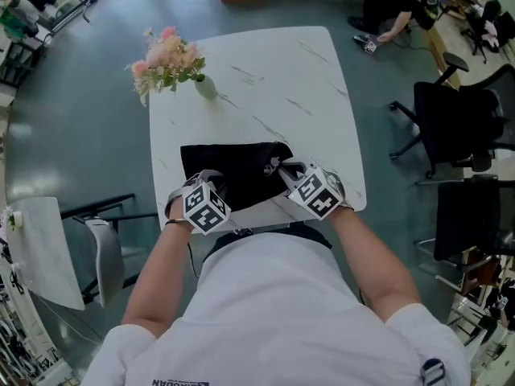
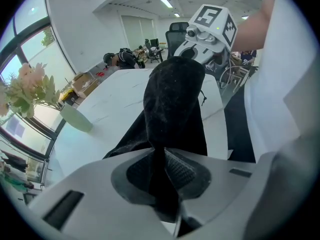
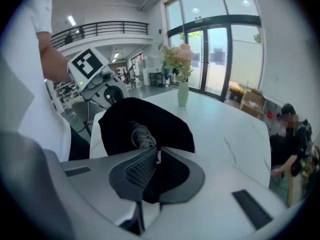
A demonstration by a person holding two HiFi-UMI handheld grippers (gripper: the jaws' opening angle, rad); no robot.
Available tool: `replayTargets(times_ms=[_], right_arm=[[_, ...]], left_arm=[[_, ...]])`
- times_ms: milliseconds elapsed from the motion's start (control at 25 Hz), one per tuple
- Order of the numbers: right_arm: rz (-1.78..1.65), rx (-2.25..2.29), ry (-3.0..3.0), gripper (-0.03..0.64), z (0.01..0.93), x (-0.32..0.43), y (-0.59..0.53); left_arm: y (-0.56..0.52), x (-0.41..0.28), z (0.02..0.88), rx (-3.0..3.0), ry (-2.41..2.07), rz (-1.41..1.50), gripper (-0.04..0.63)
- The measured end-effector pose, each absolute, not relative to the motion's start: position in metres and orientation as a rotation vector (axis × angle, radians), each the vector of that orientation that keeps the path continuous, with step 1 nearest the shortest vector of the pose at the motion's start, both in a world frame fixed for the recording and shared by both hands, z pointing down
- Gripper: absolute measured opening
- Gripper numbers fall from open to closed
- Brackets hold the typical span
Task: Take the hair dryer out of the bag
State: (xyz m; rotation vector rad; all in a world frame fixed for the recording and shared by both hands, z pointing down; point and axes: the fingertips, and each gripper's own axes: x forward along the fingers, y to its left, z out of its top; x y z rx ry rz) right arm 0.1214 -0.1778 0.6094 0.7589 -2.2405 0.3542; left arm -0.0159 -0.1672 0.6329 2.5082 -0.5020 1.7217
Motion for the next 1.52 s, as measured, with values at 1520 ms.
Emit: replayTargets(times_ms=[1520], right_arm=[[-0.117, 0.238, -1.987, 0.194, 0.684, 0.067, -0.173]], left_arm=[[-0.221, -0.161, 0.658, 1.69, -1.12, 0.477, 0.169]])
